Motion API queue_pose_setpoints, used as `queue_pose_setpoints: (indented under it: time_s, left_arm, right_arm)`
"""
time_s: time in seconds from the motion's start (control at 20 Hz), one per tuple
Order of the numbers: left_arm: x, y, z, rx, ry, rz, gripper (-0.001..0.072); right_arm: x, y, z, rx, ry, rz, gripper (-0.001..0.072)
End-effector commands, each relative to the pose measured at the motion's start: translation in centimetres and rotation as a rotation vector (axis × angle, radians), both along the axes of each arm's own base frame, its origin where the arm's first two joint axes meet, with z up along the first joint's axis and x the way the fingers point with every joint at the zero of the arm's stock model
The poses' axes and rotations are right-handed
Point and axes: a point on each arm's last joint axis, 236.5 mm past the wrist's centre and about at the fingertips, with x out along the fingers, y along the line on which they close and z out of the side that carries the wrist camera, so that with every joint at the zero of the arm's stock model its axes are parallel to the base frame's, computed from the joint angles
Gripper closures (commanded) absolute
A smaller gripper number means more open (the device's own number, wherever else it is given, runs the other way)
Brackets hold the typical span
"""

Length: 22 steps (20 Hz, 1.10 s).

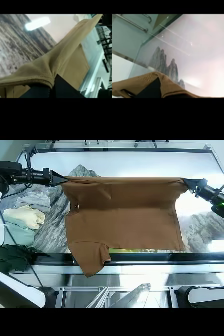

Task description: Fold the shirts.

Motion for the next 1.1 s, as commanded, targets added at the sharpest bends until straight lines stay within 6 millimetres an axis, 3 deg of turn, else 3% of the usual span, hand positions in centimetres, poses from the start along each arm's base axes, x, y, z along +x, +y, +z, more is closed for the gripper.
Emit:
queue_pose_setpoints:
  time_s: [0.0,0.1,0.35,0.55,0.9,0.95,1.0,1.05]
  left_arm:
    - [-0.7,0.2,-2.9,-0.024,0.134,-0.034,0.0679]
    - [-2.4,0.0,-5.2,-0.025,0.218,-0.052,0.0679]
    - [-6.8,1.2,-11.6,-0.013,0.468,-0.025,0.0682]
    - [-9.2,1.5,-15.3,-0.020,0.599,0.029,0.0684]
    - [-10.0,1.2,-15.5,-0.030,0.625,0.017,0.0687]
    - [-10.2,1.2,-15.3,-0.035,0.629,0.008,0.0686]
    - [-10.6,1.0,-14.9,-0.044,0.635,-0.011,0.0683]
    - [-10.9,1.0,-14.5,-0.051,0.638,-0.029,0.0615]
  right_arm:
    - [-1.5,1.3,-4.8,-0.085,0.130,0.112,0.0698]
    - [-3.3,1.5,-7.6,-0.127,0.219,0.151,0.0698]
    - [-7.0,0.5,-12.4,-0.194,0.380,0.190,0.0698]
    - [-8.1,0.3,-13.8,-0.189,0.422,0.185,0.0698]
    - [-10.5,1.5,-16.0,-0.128,0.524,0.202,0.0696]
    - [-10.7,1.8,-15.7,-0.112,0.528,0.215,0.0647]
    - [-10.9,2.1,-15.4,-0.094,0.531,0.227,0.0481]
    - [-11.2,2.5,-14.8,-0.079,0.527,0.249,0.0444]
